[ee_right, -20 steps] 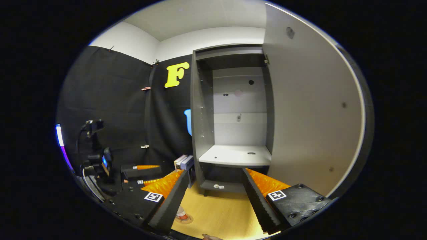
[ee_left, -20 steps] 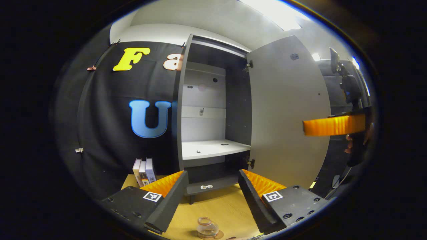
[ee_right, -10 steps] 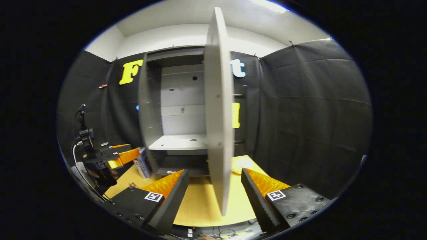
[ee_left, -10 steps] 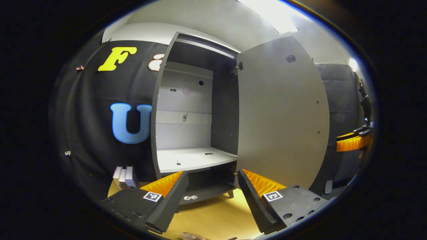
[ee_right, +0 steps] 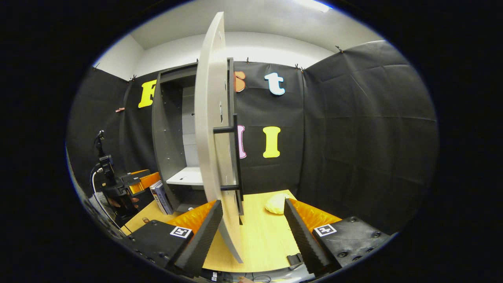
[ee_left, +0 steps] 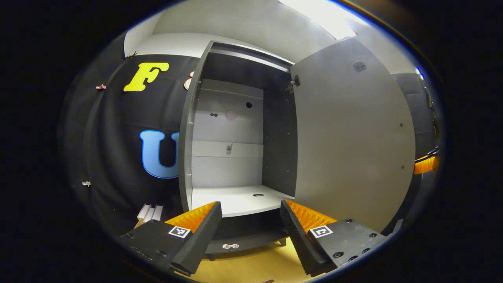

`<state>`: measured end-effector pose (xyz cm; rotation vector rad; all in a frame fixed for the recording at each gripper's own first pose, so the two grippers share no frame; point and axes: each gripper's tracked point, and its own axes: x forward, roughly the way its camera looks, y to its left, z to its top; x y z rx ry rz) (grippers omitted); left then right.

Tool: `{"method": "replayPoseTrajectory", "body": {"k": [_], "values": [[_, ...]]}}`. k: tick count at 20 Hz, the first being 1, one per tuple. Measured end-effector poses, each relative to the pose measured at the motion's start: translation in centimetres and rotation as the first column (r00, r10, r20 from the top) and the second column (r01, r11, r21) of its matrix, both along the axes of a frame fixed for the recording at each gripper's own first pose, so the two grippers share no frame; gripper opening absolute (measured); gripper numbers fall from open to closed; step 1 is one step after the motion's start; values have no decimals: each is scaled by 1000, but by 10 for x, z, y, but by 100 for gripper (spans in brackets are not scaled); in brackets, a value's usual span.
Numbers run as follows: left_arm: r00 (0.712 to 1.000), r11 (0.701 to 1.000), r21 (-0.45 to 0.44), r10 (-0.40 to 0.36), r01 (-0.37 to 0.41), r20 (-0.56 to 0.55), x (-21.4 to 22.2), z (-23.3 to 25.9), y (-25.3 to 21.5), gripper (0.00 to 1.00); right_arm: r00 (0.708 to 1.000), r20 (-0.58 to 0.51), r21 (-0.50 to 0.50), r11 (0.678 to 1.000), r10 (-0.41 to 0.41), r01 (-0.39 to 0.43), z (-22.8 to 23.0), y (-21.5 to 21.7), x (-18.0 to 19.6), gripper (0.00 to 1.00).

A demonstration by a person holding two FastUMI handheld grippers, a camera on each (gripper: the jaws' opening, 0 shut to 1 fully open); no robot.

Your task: Open the cabinet door with the right hand, grasp the bottle in the cabinet with the left hand and place it on the coaster, then close the cabinet door with the right hand.

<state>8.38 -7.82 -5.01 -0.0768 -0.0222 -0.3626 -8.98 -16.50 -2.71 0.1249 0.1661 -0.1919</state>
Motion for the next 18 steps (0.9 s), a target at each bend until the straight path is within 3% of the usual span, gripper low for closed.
{"method": "replayPoseTrajectory", "body": {"k": [7,8,9,10,18], "values": [[998,997,31,67,-67,-1,4,0,-14,92,988,7,49,987,152,-152,-3,-3,26,96],[997,997,33,73,-73,-4,3,-1,-14,95,985,7,52,983,174,-174,-4,-2,29,100],[997,996,36,78,-78,-9,1,-3,-15,95,980,10,60,978,199,-199,-3,4,31,88],[997,996,38,80,-80,-14,0,-4,-15,95,976,7,59,975,216,-216,-4,7,31,96],[998,996,62,61,-60,-22,-13,-7,-3,95,946,23,55,945,322,-323,-3,64,41,94]]}}
